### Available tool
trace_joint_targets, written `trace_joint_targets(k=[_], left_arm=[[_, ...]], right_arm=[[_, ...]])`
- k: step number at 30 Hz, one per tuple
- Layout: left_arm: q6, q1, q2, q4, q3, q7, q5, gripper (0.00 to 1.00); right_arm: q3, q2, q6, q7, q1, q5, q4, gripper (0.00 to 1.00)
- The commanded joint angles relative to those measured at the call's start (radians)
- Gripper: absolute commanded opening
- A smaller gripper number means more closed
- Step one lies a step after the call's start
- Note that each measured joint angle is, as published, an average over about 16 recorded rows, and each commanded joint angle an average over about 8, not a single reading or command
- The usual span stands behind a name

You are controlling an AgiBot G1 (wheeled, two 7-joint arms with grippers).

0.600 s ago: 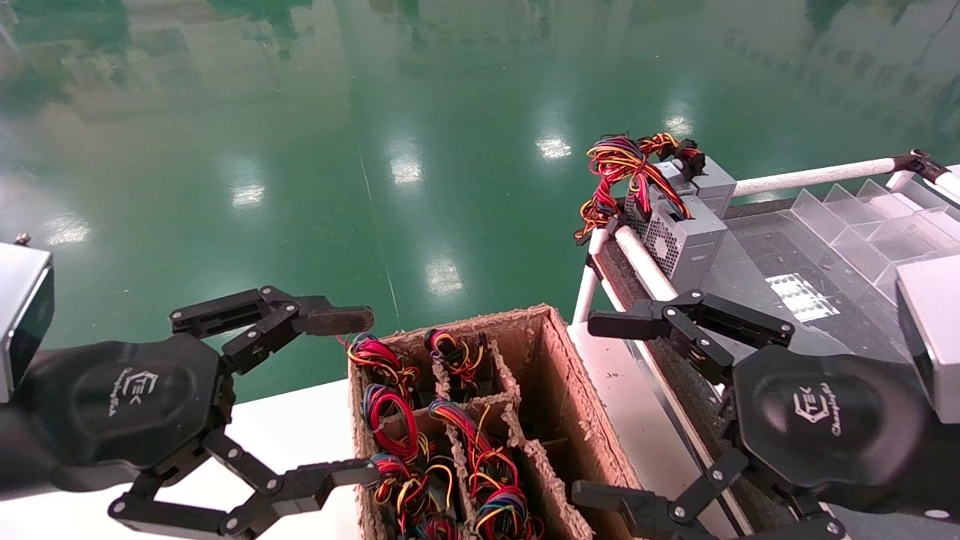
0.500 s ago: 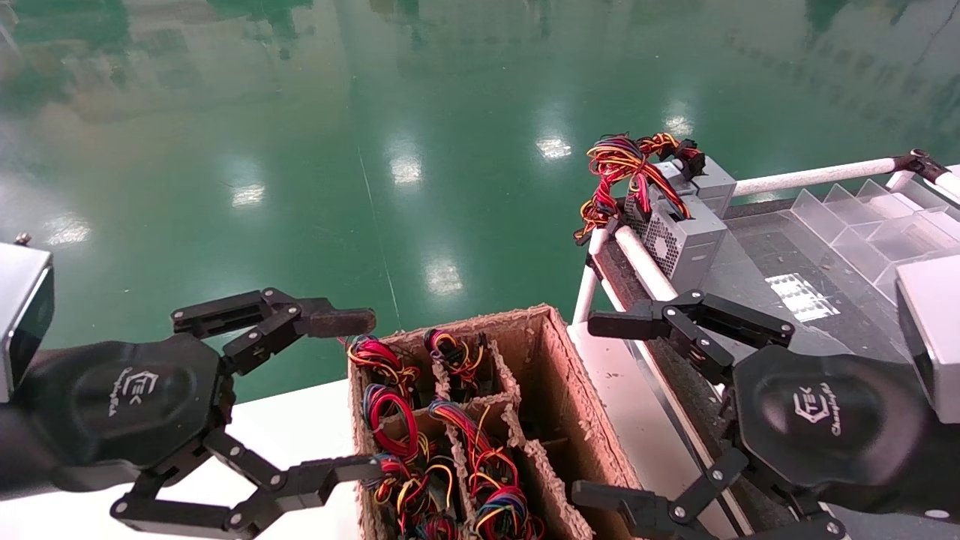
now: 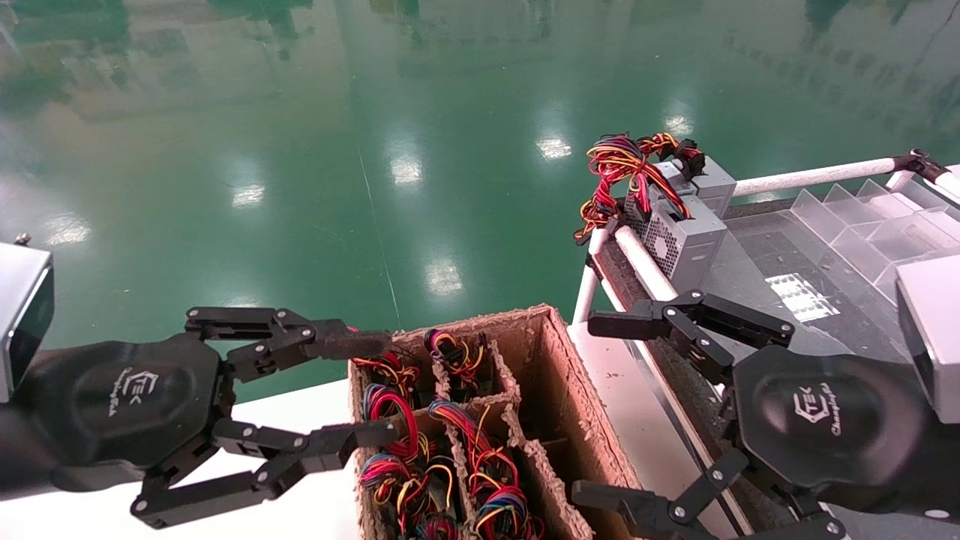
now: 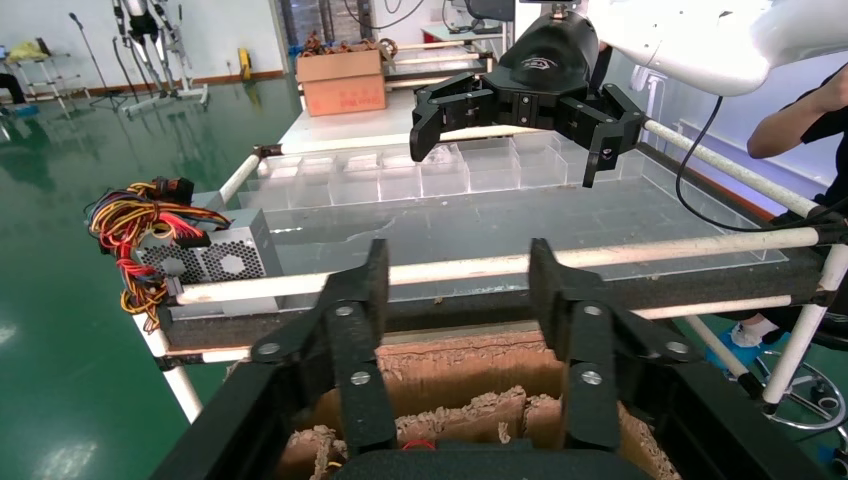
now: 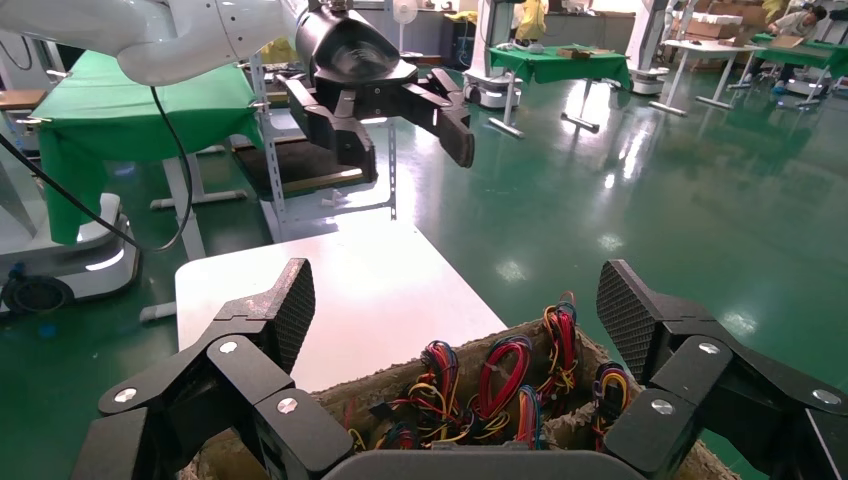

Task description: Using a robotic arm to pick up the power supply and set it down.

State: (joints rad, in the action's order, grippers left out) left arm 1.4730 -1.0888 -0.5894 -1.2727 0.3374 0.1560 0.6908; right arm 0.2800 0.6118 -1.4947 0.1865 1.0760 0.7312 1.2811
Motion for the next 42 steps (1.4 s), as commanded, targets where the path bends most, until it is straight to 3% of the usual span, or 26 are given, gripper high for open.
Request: trace_joint_targets(k=[1,16,17,24,25,42], left_arm=[[0.000,0.000,0.000,0.000,0.000,0.000,0.000,0.00],[0.000,0.000,0.000,0.000,0.000,0.000,0.000,0.00],[0.000,0.000,0.000,0.000,0.000,0.000,0.000,0.05],[0.000,0.000,0.000,0.000,0.000,0.000,0.000,0.92],[0.000,0.000,0.000,0.000,0.000,0.000,0.000,1.00],[0.000,0.000,0.000,0.000,0.000,0.000,0.000,1.00]], right_arm=[[0.000,0.000,0.000,0.000,0.000,0.000,0.000,1.00],[0.000,0.000,0.000,0.000,0.000,0.000,0.000,1.00],[0.000,0.000,0.000,0.000,0.000,0.000,0.000,1.00],[0.000,0.000,0.000,0.000,0.000,0.000,0.000,1.00],[0.000,0.000,0.000,0.000,0.000,0.000,0.000,1.00],[0.008,0.002,0.026,-0.005,-0.004,0.034,-0.003,1.00]])
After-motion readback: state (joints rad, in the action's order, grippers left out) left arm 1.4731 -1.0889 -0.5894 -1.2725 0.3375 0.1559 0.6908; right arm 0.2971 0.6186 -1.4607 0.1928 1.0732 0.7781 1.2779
